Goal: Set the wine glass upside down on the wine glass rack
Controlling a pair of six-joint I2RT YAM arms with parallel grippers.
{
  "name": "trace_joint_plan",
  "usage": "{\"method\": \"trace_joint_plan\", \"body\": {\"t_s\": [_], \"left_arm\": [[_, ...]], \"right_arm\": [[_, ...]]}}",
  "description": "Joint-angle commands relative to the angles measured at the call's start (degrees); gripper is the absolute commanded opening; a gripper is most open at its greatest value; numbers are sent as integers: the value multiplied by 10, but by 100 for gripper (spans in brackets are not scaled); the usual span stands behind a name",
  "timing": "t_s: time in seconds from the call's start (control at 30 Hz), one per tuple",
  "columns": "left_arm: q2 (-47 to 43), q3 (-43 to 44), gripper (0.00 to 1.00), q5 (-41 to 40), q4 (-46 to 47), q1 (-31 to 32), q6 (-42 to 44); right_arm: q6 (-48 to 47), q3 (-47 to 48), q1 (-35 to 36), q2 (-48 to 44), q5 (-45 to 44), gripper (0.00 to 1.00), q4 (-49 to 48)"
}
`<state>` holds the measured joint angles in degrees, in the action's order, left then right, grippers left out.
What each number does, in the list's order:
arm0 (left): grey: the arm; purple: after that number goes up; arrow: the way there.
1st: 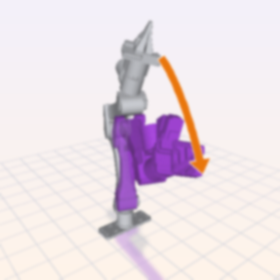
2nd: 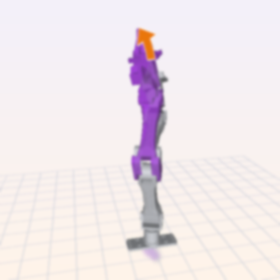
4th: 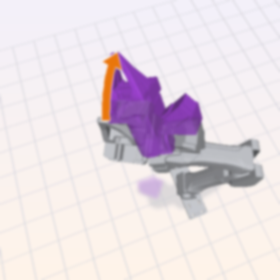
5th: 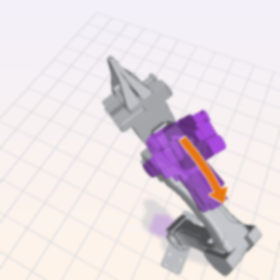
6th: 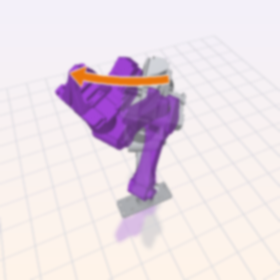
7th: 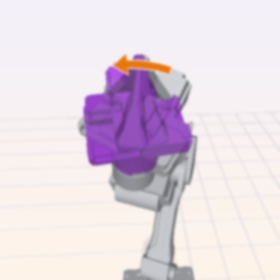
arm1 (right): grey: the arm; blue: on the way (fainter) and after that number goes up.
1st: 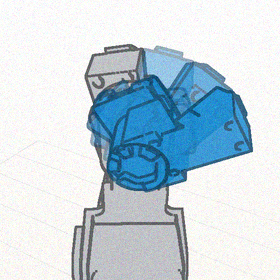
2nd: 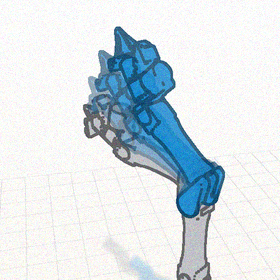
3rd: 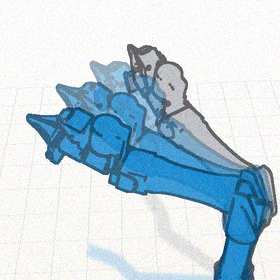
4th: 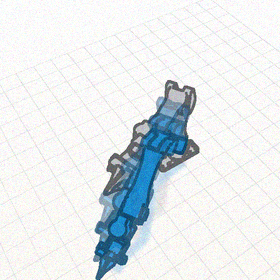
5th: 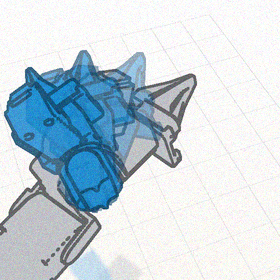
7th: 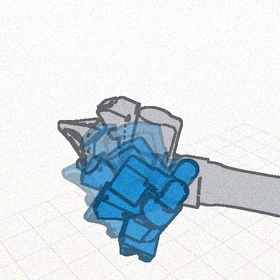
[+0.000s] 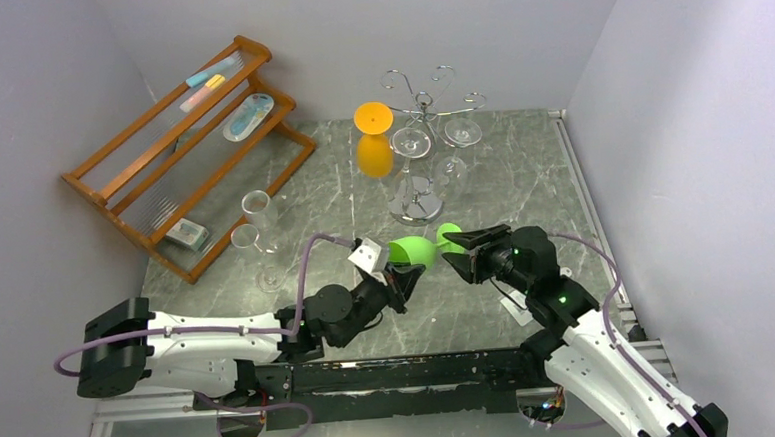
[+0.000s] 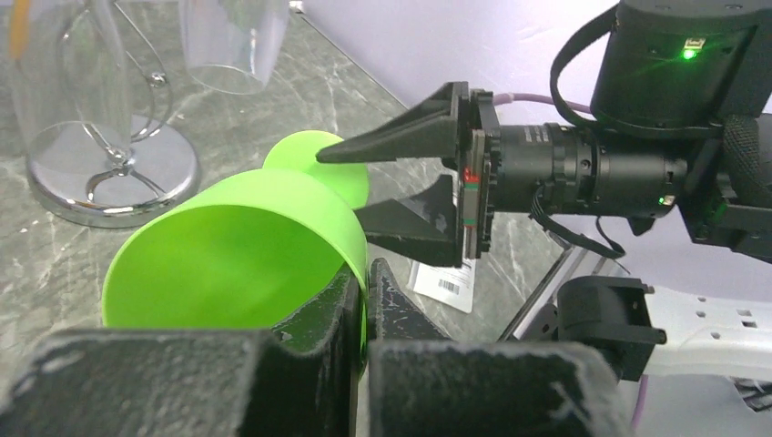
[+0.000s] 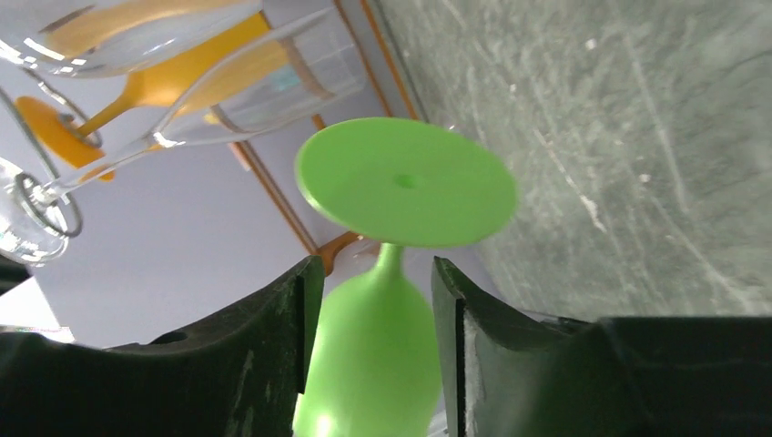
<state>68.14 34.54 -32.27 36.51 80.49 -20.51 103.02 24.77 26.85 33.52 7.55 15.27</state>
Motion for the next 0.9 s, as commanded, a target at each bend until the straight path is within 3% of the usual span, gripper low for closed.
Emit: {"method": "trace_joint_plan", "body": {"t_s": [0.0,0.13,0.33,0.5,0.63,0.77,0.87], "left_arm": [[5,10,5,-58,60,9,24],[7,9,5,-47,73,9,27],[21,14,5,-21,90,10,24],[35,23,5,-19,99,10,27],[35,22,5,-12,104,9,22],[40,25,5,0,112,9,21],[43,26,5,11,114,9,15]], "right_arm": [[-22,37,5,-1,-47,53,94],[-18,29,5,-4,-47,54,79],[-22,11,5,25,-20,39,16],[-20,-7,5,28,-17,42,-52],[-25,-5,5,31,-19,42,-53],[-19,-12,5,37,-5,29,-60],[-17,-14,5,42,0,25,-63]]}}
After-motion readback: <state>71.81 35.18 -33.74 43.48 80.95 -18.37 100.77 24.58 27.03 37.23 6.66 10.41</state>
